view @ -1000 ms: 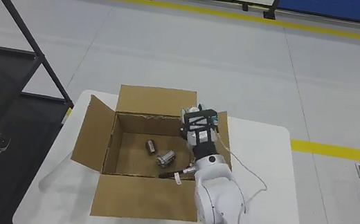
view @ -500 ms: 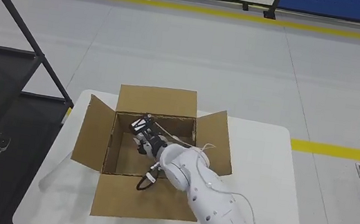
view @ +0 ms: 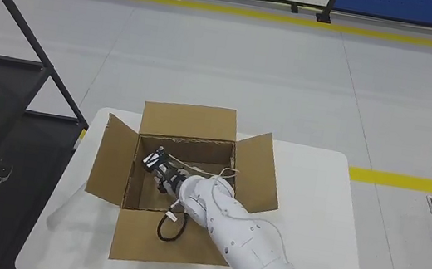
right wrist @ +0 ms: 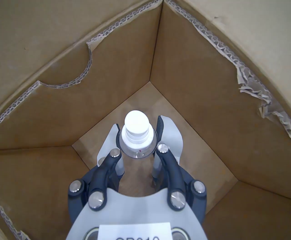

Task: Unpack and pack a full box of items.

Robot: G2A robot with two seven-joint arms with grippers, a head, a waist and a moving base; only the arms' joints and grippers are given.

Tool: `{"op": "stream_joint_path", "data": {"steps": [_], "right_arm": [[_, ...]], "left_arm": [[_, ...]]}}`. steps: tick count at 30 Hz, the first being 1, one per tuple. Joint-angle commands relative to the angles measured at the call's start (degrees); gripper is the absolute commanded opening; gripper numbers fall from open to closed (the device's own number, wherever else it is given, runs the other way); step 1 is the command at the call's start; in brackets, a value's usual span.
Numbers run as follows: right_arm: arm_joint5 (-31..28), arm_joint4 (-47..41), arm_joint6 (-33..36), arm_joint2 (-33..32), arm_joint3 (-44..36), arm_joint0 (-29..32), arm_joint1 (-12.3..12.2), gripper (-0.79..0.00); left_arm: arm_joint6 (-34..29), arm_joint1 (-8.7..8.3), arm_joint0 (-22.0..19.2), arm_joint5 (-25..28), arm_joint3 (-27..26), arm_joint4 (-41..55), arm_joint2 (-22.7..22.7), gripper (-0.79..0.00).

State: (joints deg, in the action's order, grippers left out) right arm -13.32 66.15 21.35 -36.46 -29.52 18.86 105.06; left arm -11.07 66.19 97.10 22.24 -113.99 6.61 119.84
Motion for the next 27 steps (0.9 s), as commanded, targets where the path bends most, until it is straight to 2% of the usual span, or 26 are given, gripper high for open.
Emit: {"op": "stream_joint_path", "data": {"steps": [1, 3, 4, 13, 14, 16, 20, 21, 27], "right_arm": [[-0.7, -0.4, -0.1, 0.2, 1.8, -0.6, 0.7, -0.588], [-1.1, -0.6, -0.4, 0.5, 3.4, -1.1, 1.3, -0.539], [-1.2, -0.6, -0.6, 0.5, 4.0, -1.3, 1.6, -0.489], [-2.0, -0.6, -2.4, 0.8, 8.0, -2.6, 3.3, -0.397], [-2.0, -0.5, -2.5, 0.8, 8.3, -2.7, 3.4, -0.363], [-2.0, -0.5, -2.9, 0.7, 8.8, -2.8, 3.6, -0.2], [-1.3, -0.1, -3.9, 0.5, 9.1, -2.9, 3.9, -0.151], [-1.0, 0.0, -4.3, 0.5, 9.1, -2.9, 3.9, -0.058], [1.3, 2.2, -10.0, -0.6, 5.4, -2.7, 2.8, -0.009]], "left_arm": [[0.0, 0.0, 0.0, 0.0, 0.0, 0.0, 0.0, 0.0], [0.0, 0.0, 0.0, 0.0, 0.0, 0.0, 0.0, 0.0], [0.0, 0.0, 0.0, 0.0, 0.0, 0.0, 0.0, 0.0], [0.0, 0.0, 0.0, 0.0, 0.0, 0.0, 0.0, 0.0], [0.0, 0.0, 0.0, 0.0, 0.0, 0.0, 0.0, 0.0], [0.0, 0.0, 0.0, 0.0, 0.0, 0.0, 0.0, 0.0], [0.0, 0.0, 0.0, 0.0, 0.0, 0.0, 0.0, 0.0], [0.0, 0.0, 0.0, 0.0, 0.0, 0.0, 0.0, 0.0], [0.0, 0.0, 0.0, 0.0, 0.0, 0.0, 0.0, 0.0]]}}
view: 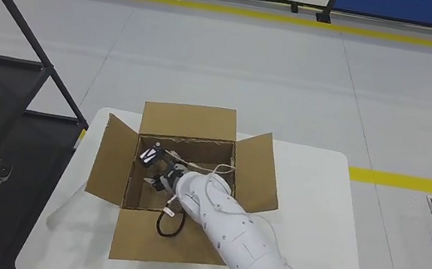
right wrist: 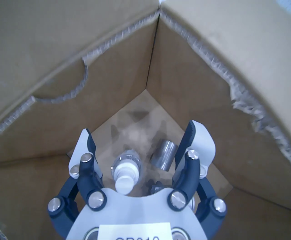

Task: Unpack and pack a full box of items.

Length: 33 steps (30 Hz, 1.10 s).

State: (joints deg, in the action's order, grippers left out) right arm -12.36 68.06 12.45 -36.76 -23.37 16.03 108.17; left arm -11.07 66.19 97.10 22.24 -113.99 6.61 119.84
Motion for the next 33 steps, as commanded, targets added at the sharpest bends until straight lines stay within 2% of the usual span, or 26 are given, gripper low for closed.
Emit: {"op": "stream_joint_path", "data": {"steps": [1, 5, 8, 11, 16, 27, 30, 31, 32, 33], "right_arm": [[0.6, 0.6, -2.4, -0.7, -1.9, 0.4, -0.7, 0.0], [2.6, 3.0, -5.6, -3.2, -8.9, 2.8, -3.2, 0.0], [4.4, 6.5, -5.7, -6.1, -17.6, 6.5, -5.9, 0.0], [4.8, 11.1, -2.9, -10.2, -30.6, 12.8, -9.1, 0.0], [2.4, 20.0, 6.7, -17.6, -54.8, 26.2, -13.7, 0.0], [2.9, 20.6, 6.5, -17.8, -54.6, 26.6, -13.8, 0.0], [2.4, 17.2, 4.9, -20.9, -55.3, 27.0, -14.1, 0.0], [2.1, 15.8, 4.4, -22.5, -56.0, 27.3, -14.3, -0.074], [1.8, 14.7, 4.3, -24.3, -56.8, 27.7, -14.6, -0.409], [1.3, 13.5, 4.2, -26.3, -57.9, 28.2, -14.9, -0.511]], "left_arm": [[0.0, 0.0, 0.0, 0.0, 0.0, 0.0, 0.0, 0.0], [0.0, 0.0, 0.0, 0.0, 0.0, 0.0, 0.0, 0.0], [0.0, 0.0, 0.0, 0.0, 0.0, 0.0, 0.0, 0.0], [0.0, 0.0, 0.0, 0.0, 0.0, 0.0, 0.0, 0.0], [0.0, 0.0, 0.0, 0.0, 0.0, 0.0, 0.0, 0.0], [0.0, 0.0, 0.0, 0.0, 0.0, 0.0, 0.0, 0.0], [0.0, 0.0, 0.0, 0.0, 0.0, 0.0, 0.0, 0.0], [0.0, 0.0, 0.0, 0.0, 0.0, 0.0, 0.0, 0.0], [0.0, 0.0, 0.0, 0.0, 0.0, 0.0, 0.0, 0.0], [0.0, 0.0, 0.0, 0.0, 0.0, 0.0, 0.0, 0.0]]}}
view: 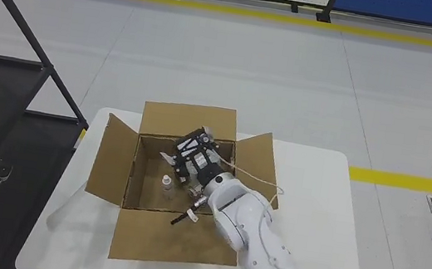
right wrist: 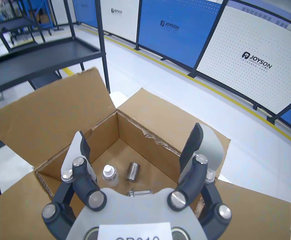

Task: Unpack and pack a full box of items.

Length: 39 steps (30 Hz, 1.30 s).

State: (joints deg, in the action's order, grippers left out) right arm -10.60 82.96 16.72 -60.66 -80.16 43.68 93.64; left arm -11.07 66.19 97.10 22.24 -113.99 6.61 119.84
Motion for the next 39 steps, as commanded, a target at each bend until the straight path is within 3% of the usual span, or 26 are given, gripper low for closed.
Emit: {"op": "stream_joint_path", "data": {"steps": [1, 3, 11, 18, 24, 28, 33, 39], "right_arm": [[-1.3, -2.9, 0.0, -4.5, -2.4, 1.3, -0.7, -0.622], [-3.0, -5.3, 0.5, -8.7, -5.6, 3.4, -1.5, -0.785], [-8.8, -16.5, 6.8, -26.8, -16.7, 13.1, -4.5, -0.785], [-8.9, -22.3, 14.3, -37.0, -14.1, 15.5, -6.3, -0.785], [-11.0, -22.7, 22.1, -39.4, -2.6, 11.9, -7.9, -0.785], [-16.1, -24.4, 23.8, -37.6, 3.4, 11.3, -8.4, -0.785], [-24.7, -26.7, 23.6, -35.1, 7.8, 12.4, -9.0, -0.785], [-33.2, -33.3, 18.6, -33.3, 9.6, 14.6, -9.5, -0.785]], "left_arm": [[0.0, 0.0, 0.0, 0.0, 0.0, 0.0, 0.0, 0.0], [0.0, 0.0, 0.0, 0.0, 0.0, 0.0, 0.0, 0.0], [0.0, 0.0, 0.0, 0.0, 0.0, 0.0, 0.0, 0.0], [0.0, 0.0, 0.0, 0.0, 0.0, 0.0, 0.0, 0.0], [0.1, 0.11, -0.1, -0.7, -0.6, -0.1, -0.3, 0.0], [0.5, 0.24, -0.1, -1.2, -0.9, -0.3, -0.3, 0.0], [1.3, 0.45, 0.1, -1.6, -1.0, -0.9, -0.4, 0.0], [2.1, 0.68, 0.1, -2.2, -1.7, -2.1, -0.9, 0.0]]}}
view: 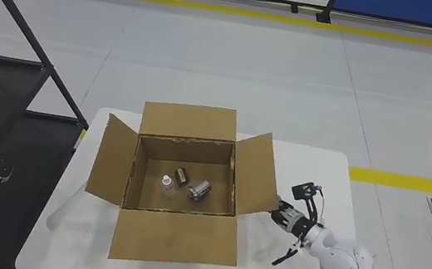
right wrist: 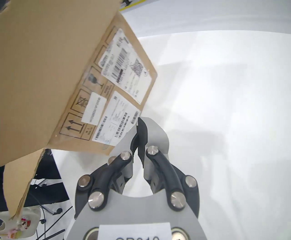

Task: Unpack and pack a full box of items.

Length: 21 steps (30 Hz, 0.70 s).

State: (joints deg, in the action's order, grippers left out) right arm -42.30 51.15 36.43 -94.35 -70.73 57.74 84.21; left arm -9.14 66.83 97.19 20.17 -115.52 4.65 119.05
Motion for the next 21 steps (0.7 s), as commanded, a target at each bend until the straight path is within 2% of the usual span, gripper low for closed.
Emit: {"op": "stream_joint_path", "data": {"steps": [1, 8, 12, 21], "right_arm": [[-2.3, -1.9, -1.6, 0.7, 0.1, 0.9, -0.1, -0.785], [-5.3, -4.9, -4.7, 4.4, 1.3, 1.5, -0.4, -0.785], [-4.5, -4.4, -4.5, 7.0, 3.0, -0.3, -0.5, -0.785], [-8.3, -5.1, -2.9, 10.5, 3.8, -1.9, -1.4, -0.785]], "left_arm": [[0.3, 0.08, 0.0, -0.2, -0.3, -0.3, -0.2, 0.0], [1.2, 0.39, 0.2, -0.5, -0.8, -1.3, -0.9, 0.0], [1.7, 0.56, 0.3, -0.7, -1.1, -1.7, -1.3, 0.0], [3.1, 0.9, 0.1, -2.1, -0.7, -2.1, -1.1, 0.0]]}}
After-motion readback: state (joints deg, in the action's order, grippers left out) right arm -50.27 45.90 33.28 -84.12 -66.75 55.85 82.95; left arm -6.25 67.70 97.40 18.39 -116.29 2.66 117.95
